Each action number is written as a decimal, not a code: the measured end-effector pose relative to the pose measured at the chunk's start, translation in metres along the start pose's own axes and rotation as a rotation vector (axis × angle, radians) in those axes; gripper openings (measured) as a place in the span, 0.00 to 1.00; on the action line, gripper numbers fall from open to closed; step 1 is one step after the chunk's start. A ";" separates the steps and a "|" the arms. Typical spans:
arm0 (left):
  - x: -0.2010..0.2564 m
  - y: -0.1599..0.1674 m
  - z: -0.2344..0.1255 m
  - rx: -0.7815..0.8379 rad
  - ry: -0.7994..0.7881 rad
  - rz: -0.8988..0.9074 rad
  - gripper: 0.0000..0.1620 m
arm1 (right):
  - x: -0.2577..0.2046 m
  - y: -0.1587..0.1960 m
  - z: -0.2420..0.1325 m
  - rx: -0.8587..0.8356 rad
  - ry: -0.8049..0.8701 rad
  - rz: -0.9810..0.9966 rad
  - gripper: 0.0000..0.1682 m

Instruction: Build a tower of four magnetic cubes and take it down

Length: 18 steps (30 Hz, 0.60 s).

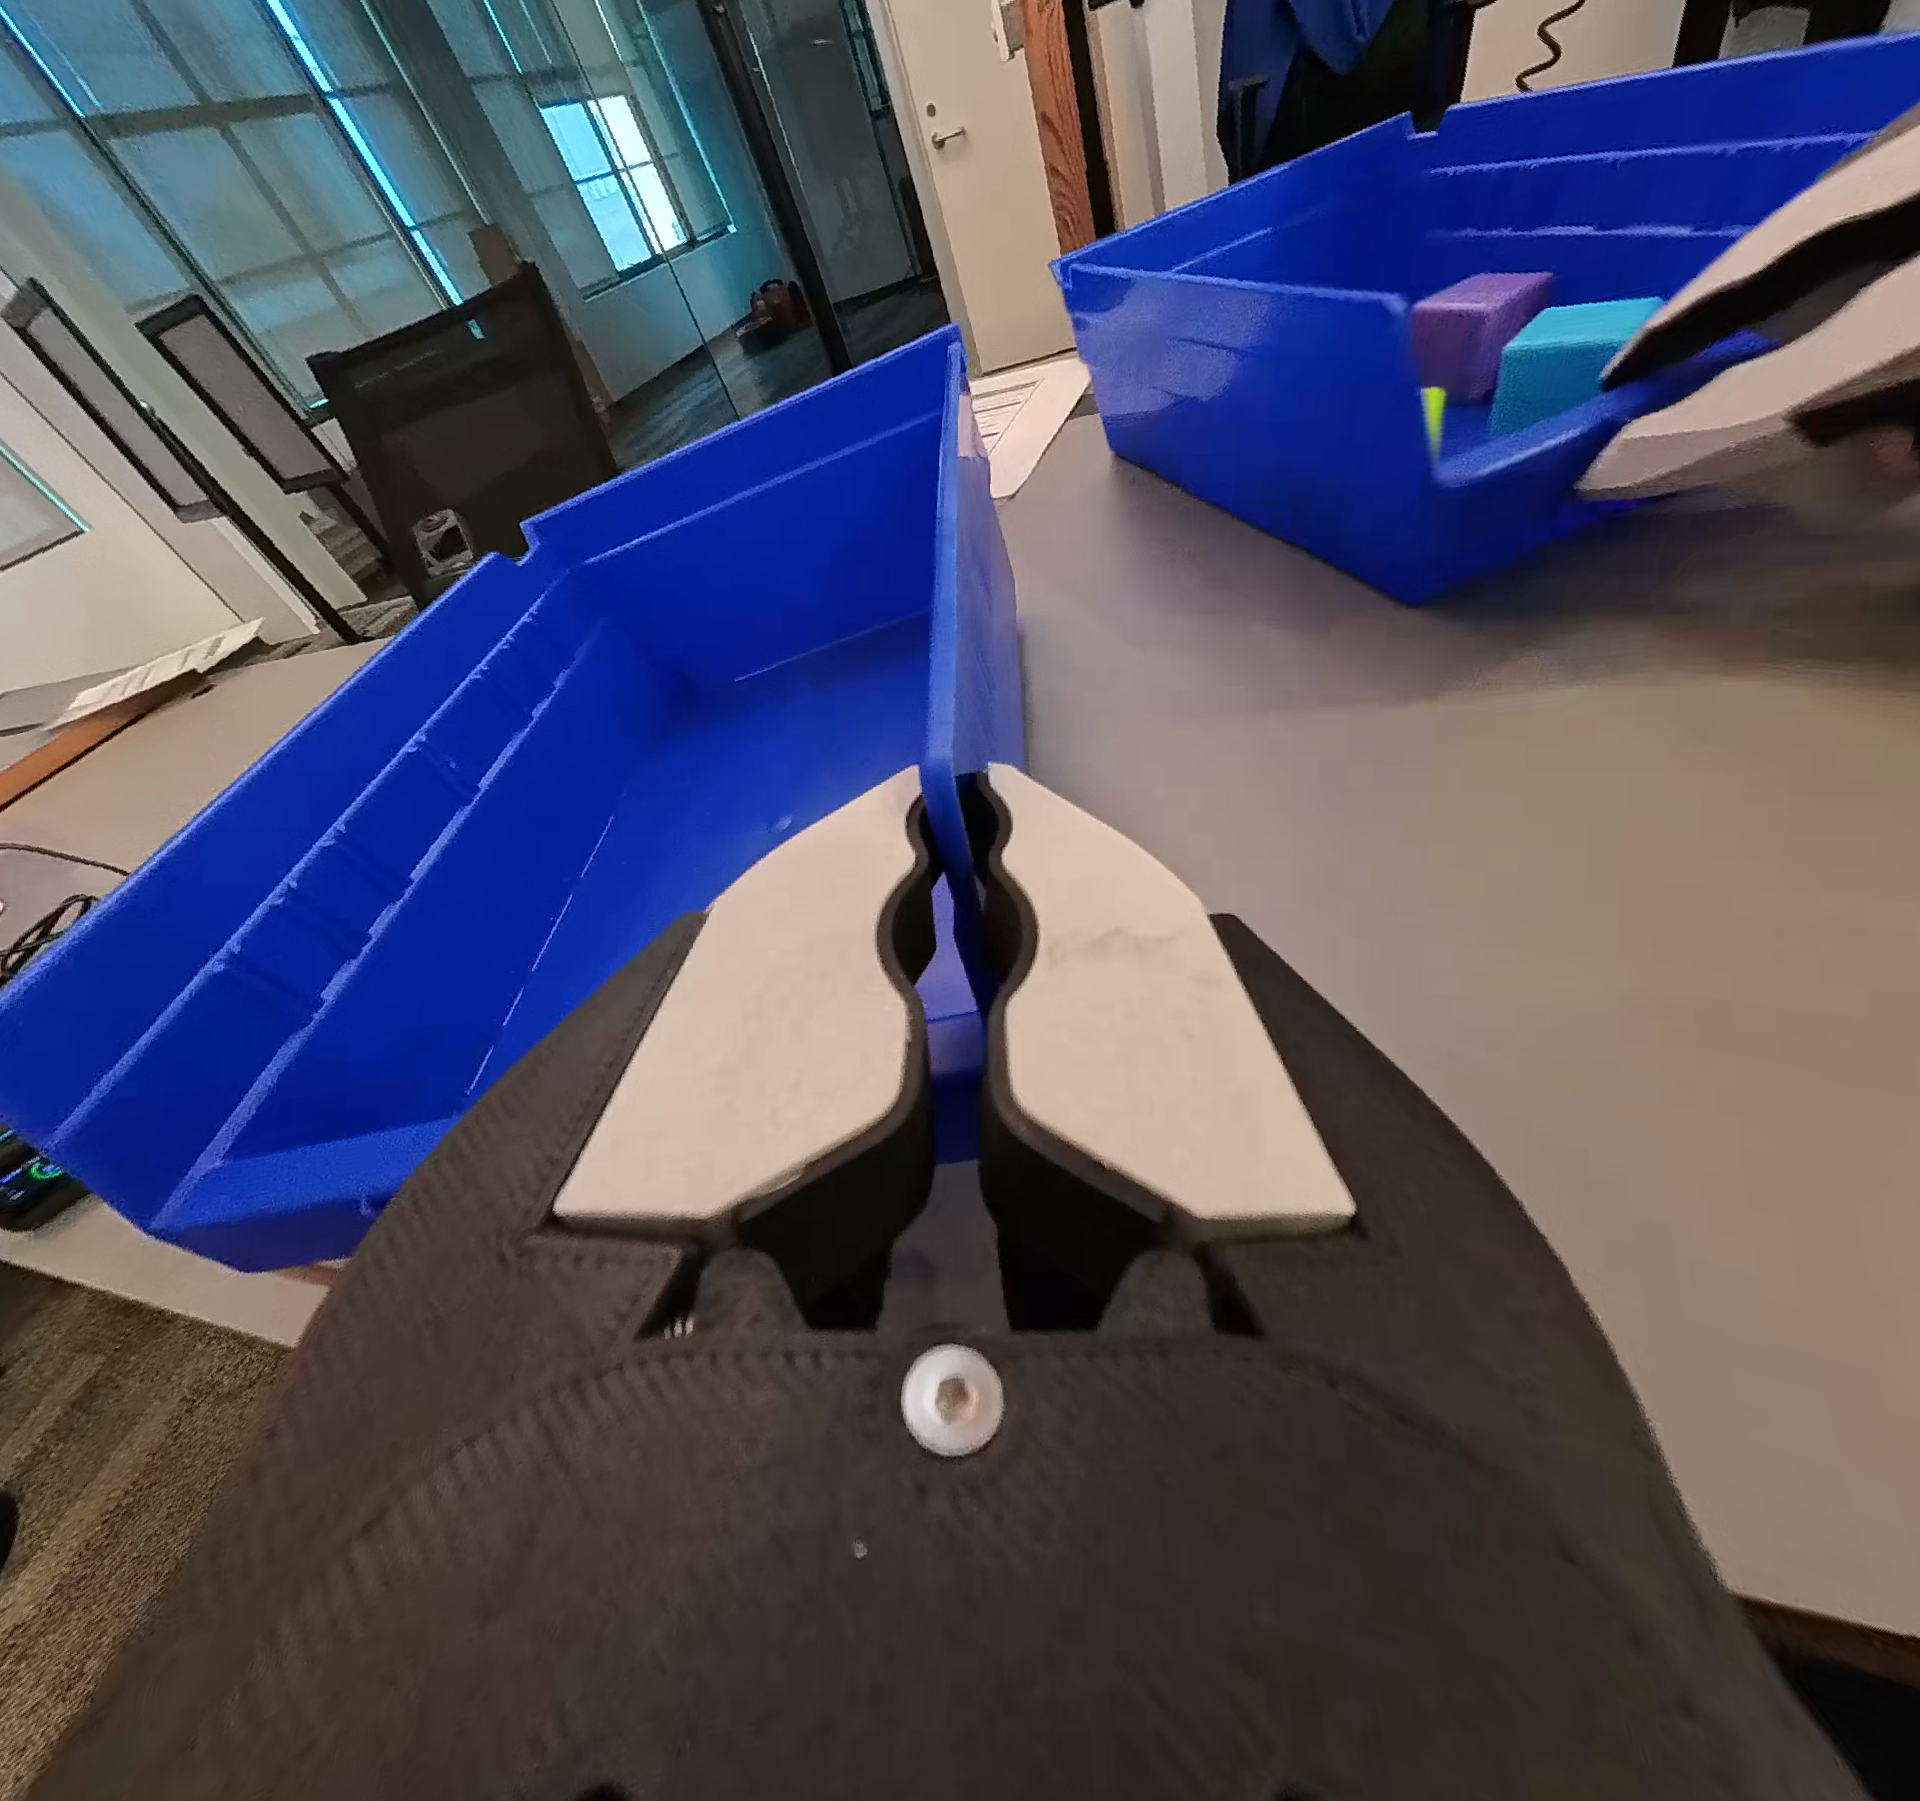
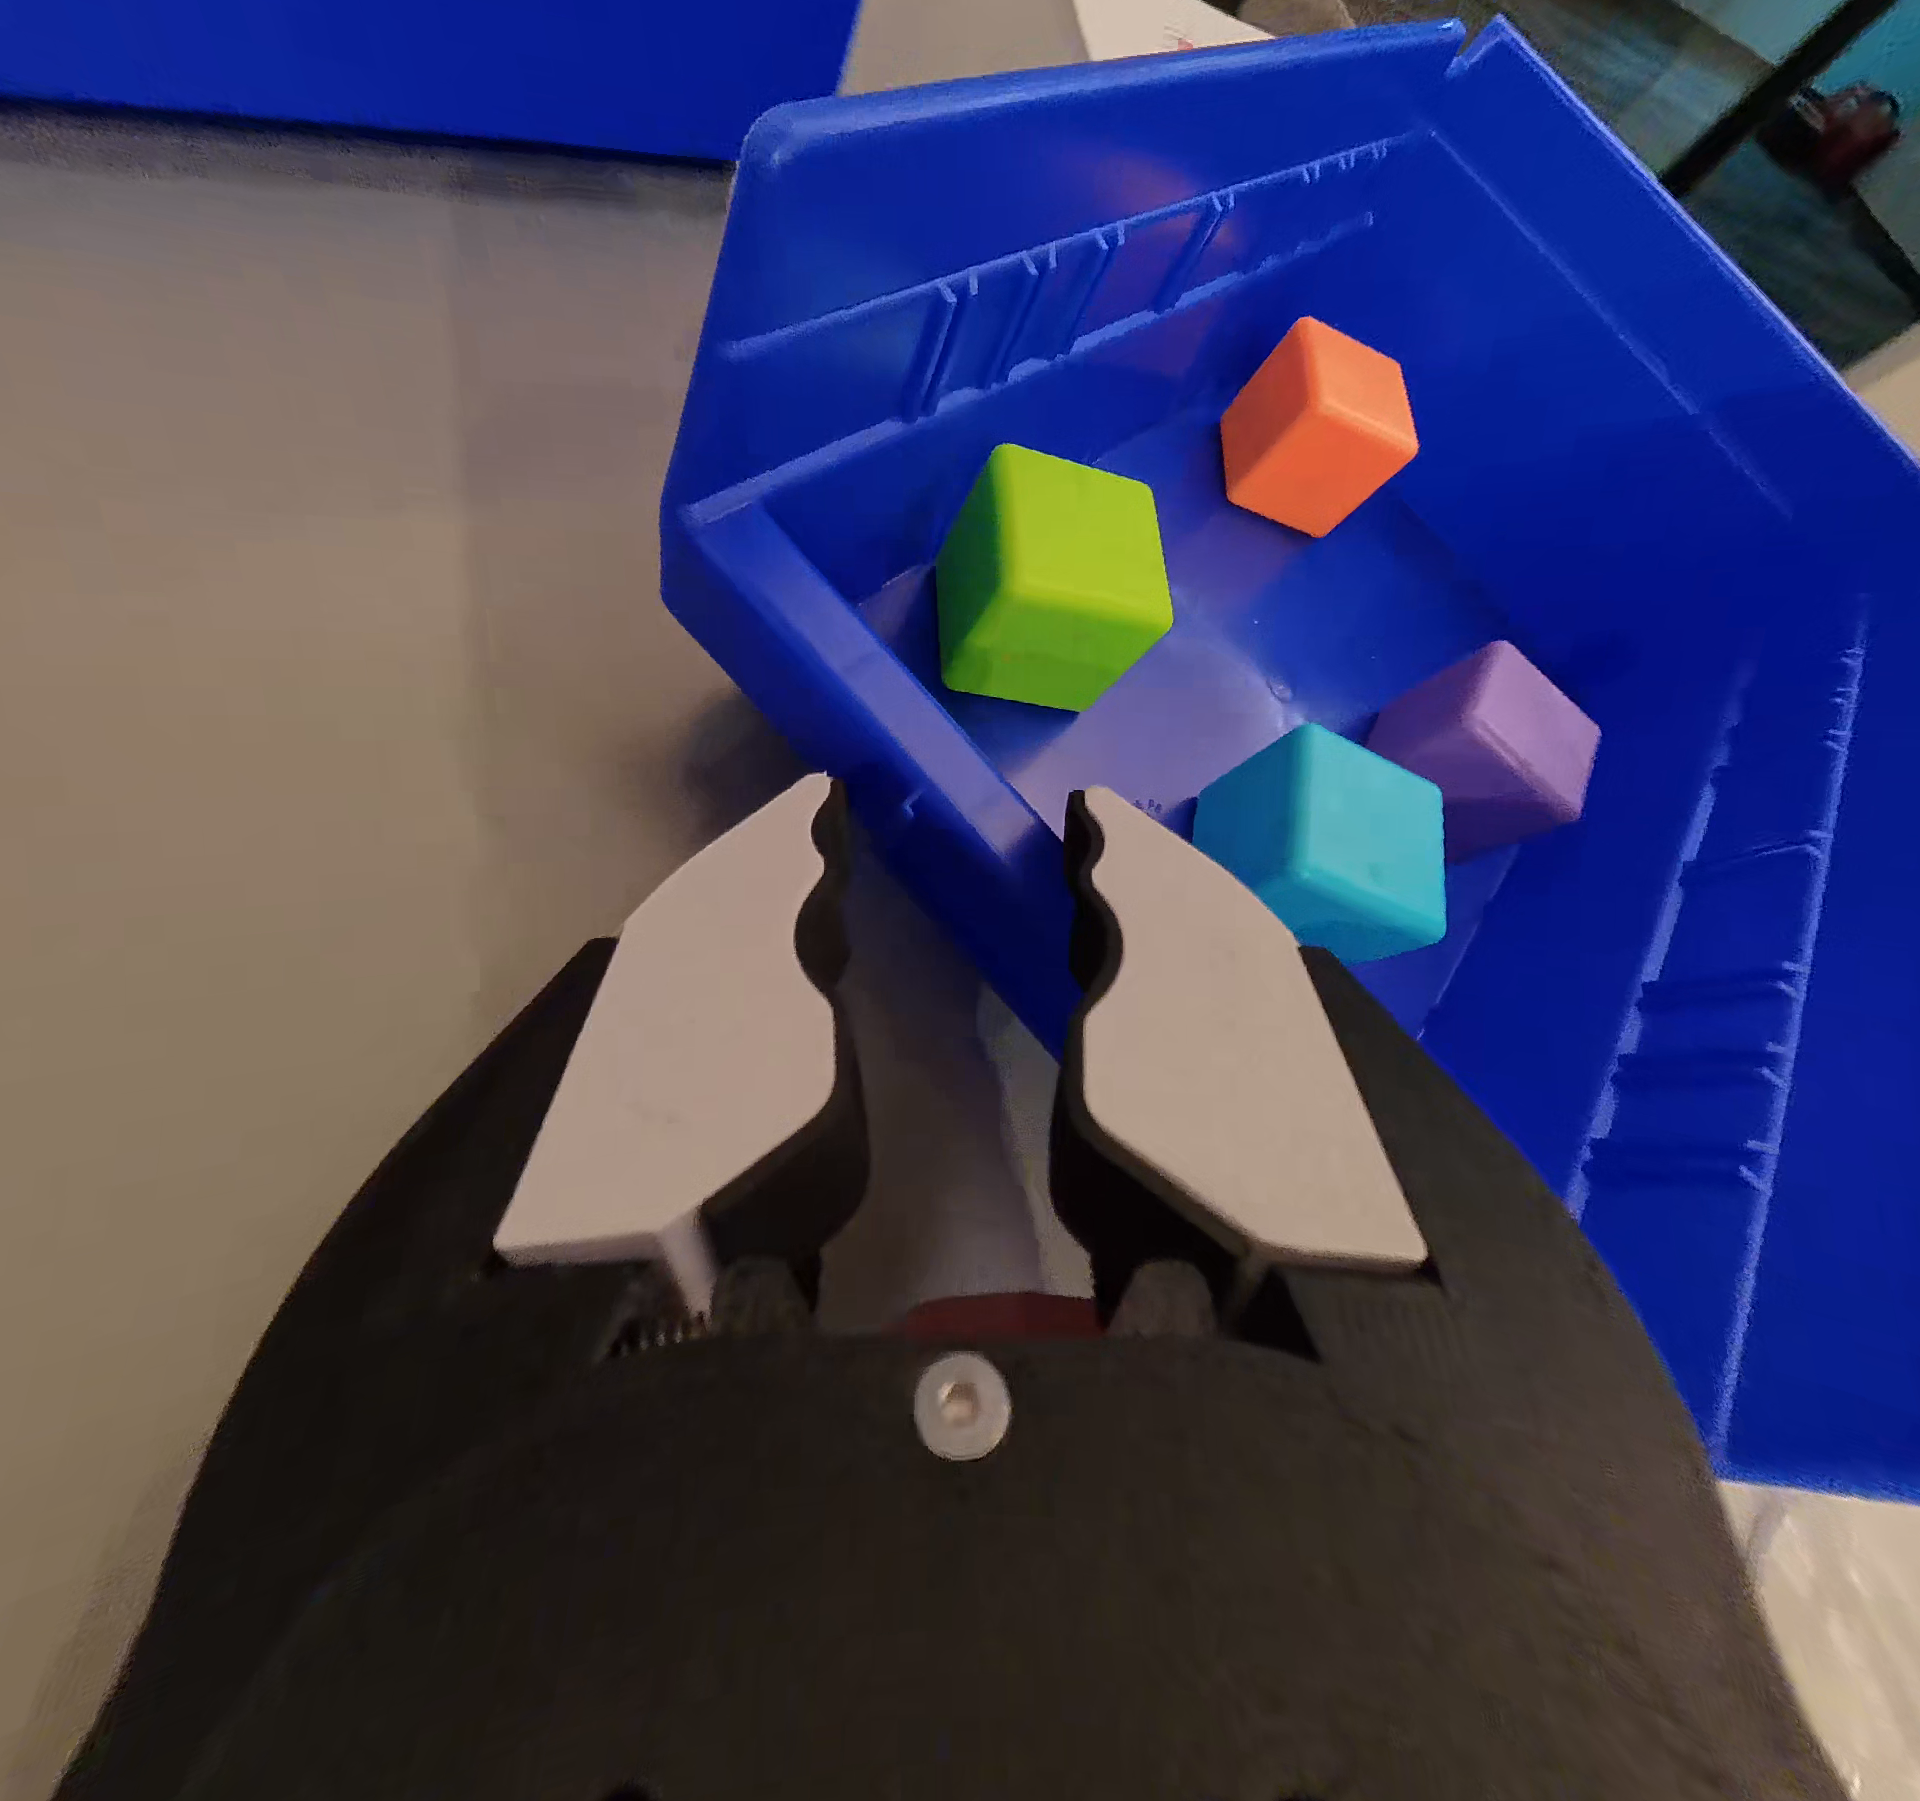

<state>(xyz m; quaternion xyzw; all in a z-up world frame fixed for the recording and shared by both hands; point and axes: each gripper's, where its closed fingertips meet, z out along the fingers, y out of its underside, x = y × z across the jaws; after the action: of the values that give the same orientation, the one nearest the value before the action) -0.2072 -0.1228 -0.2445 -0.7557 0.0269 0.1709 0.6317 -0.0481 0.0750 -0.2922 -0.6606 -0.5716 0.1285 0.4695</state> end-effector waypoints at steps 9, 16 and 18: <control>0.005 0.005 -0.014 -0.002 0.010 0.013 0.02 | 0.024 -0.030 0.059 -0.090 0.194 0.193 0.23; 0.004 0.007 -0.016 -0.001 0.011 0.010 0.02 | 0.029 -0.057 0.093 -0.072 0.266 0.304 0.20; 0.004 0.008 -0.016 -0.003 0.013 0.012 0.02 | 0.029 -0.064 0.101 -0.062 0.260 0.323 0.18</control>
<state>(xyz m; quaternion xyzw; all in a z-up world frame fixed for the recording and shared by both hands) -0.2015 -0.1388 -0.2507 -0.7576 0.0355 0.1699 0.6292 -0.1510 0.1423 -0.2851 -0.7686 -0.3968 0.0983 0.4921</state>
